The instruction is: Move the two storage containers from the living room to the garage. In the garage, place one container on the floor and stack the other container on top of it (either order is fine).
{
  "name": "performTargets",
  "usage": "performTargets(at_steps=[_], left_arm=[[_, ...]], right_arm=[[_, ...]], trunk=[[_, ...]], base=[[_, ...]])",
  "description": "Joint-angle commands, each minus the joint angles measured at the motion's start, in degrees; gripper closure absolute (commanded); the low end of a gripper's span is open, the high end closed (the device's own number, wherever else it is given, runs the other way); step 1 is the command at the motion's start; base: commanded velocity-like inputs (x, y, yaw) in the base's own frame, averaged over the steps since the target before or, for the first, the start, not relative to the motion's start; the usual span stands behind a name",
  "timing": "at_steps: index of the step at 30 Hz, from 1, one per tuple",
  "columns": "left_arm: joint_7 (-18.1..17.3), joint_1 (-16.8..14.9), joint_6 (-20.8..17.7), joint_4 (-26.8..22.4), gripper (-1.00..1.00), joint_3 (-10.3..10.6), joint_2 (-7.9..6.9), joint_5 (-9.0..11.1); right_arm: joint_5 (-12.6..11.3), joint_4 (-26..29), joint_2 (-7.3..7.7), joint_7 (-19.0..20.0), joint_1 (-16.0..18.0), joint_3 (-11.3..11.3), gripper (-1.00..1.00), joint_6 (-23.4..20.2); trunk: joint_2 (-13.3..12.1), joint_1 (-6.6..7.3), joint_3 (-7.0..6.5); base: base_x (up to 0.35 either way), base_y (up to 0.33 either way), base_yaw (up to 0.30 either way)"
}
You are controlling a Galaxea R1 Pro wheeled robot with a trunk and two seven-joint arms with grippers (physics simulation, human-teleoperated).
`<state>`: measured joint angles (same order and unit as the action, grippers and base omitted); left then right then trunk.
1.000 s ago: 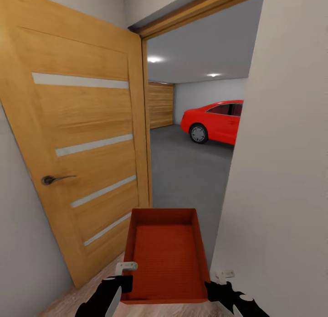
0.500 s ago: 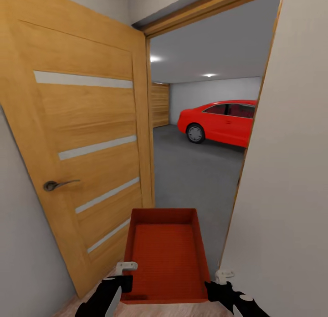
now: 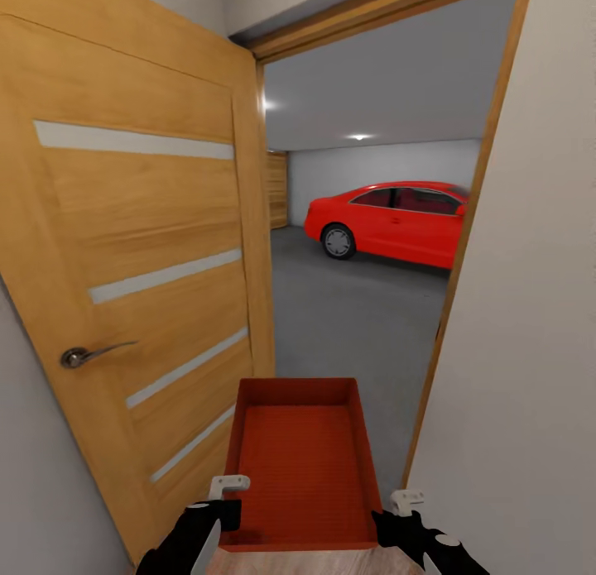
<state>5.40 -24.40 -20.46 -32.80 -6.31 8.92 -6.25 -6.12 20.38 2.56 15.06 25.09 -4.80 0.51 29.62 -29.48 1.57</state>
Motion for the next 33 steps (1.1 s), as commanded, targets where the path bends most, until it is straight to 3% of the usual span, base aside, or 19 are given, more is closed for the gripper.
performTargets(at_steps=[1, 9, 22, 33], left_arm=[[0.13, -0.07, -0.37, -0.59, 1.00, -3.00, 0.04, -1.41], [0.14, -0.04, -0.37, -0.59, 1.00, -3.00, 0.04, -1.40], [0.12, -0.05, -0.37, -0.59, 1.00, -3.09, 0.04, -1.40], [0.14, -0.04, -0.37, -0.59, 1.00, -3.09, 0.04, -1.40]], right_arm=[[-0.73, -0.08, 0.08, 0.15, 0.04, -0.38, 1.00, 0.09], [-0.73, -0.08, 0.08, 0.15, 0.04, -0.38, 1.00, 0.06], [-0.73, -0.11, 0.08, 0.15, 0.04, -0.38, 1.00, 0.10], [-0.73, -0.13, 0.08, 0.15, 0.04, -0.38, 1.00, 0.05]], trunk=[[0.11, -0.04, 0.12], [0.11, -0.04, 0.12], [0.11, -0.04, 0.12], [0.11, -0.04, 0.12]], base=[[0.145, 0.248, -0.279], [0.141, 0.212, -0.278], [0.008, 0.010, -0.064], [0.073, 0.171, -0.269]])
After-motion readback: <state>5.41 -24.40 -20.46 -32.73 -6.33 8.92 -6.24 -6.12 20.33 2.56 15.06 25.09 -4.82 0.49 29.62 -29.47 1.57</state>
